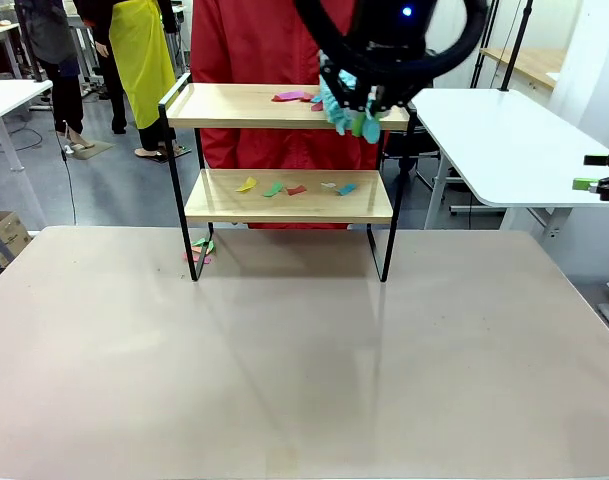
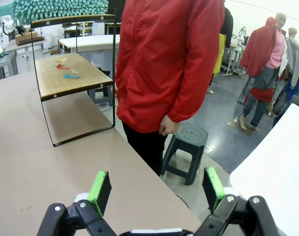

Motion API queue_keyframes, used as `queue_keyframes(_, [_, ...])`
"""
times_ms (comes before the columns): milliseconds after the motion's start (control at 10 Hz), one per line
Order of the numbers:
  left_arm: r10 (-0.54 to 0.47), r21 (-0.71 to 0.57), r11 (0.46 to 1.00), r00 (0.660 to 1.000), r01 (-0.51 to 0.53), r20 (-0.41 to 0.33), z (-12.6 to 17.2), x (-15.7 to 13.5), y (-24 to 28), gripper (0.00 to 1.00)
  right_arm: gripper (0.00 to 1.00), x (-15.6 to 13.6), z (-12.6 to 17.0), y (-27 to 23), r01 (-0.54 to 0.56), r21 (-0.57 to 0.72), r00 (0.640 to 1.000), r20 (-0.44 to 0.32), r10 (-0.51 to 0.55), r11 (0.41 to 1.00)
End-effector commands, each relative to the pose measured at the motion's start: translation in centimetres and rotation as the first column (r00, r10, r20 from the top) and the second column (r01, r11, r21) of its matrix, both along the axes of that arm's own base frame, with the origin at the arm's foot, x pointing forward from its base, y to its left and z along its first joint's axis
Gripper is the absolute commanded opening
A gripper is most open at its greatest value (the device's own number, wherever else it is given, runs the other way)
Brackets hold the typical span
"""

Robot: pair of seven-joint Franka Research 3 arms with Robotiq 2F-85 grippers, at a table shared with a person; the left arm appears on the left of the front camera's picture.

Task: Clean the shelf.
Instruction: Clean the specific section of the Shelf indicated by the human with the Duster.

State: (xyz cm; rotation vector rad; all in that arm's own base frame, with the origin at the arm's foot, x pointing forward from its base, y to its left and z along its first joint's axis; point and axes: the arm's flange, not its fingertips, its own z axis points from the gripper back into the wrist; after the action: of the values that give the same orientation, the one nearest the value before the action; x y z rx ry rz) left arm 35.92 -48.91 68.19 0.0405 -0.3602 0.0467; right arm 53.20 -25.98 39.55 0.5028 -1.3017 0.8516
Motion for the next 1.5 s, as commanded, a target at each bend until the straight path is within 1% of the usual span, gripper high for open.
queue_keyframes(0, [-0.005,0.027,1.000,0.999,0.007,-0.046,0.5,0.2,2.8,0.13,1.00,0.1,0.5,0.2,0.008,-0.006,1.000,-0.020,-0.008,1.000])
queue_keyframes(300, [0.024,0.053,0.998,0.996,-0.019,-0.087,-0.1,1.4,7.0,0.13,1.00,0.1,0.5,0.2,0.008,-0.006,1.000,-0.020,-0.008,1.000])
queue_keyframes(400, [0.037,0.072,0.997,0.995,-0.031,-0.089,-0.4,1.6,8.1,0.13,1.00,0.1,0.5,0.2,0.008,-0.006,1.000,-0.020,-0.008,1.000])
queue_keyframes(600, [0.062,0.091,0.994,0.993,-0.053,-0.096,-0.8,1.6,10.6,0.13,1.00,0.1,0.5,0.2,0.008,-0.006,1.000,-0.020,-0.008,1.000])
queue_keyframes(800, [0.108,0.090,0.991,0.990,-0.100,-0.095,-0.8,1.2,13.5,0.13,1.00,0.1,0.5,0.2,0.008,-0.006,1.000,-0.020,-0.008,1.000])
queue_keyframes(1000, [0.158,0.101,0.983,0.984,-0.150,-0.080,-0.5,0.9,16.1,0.13,1.00,0.1,0.5,0.2,0.008,-0.006,1.000,-0.020,-0.008,1.000])
queue_keyframes(1200, [0.218,0.154,0.966,0.974,-0.206,-0.060,-0.4,0.7,18.6,0.13,1.00,0.1,0.5,0.2,0.008,-0.006,1.000,-0.020,-0.008,1.000])
queue_keyframes(1300, [0.267,0.188,0.947,0.964,-0.259,-0.018,-0.4,0.5,19.3,0.13,1.00,0.1,0.5,0.2,0.008,-0.006,1.000,-0.020,-0.008,1.000])
queue_keyframes(1400, [0.314,0.192,0.929,0.948,-0.317,0.045,0.0,0.0,19.7,0.13,1.00,0.1,0.5,0.2,0.008,-0.006,1.000,-0.020,-0.008,1.000])
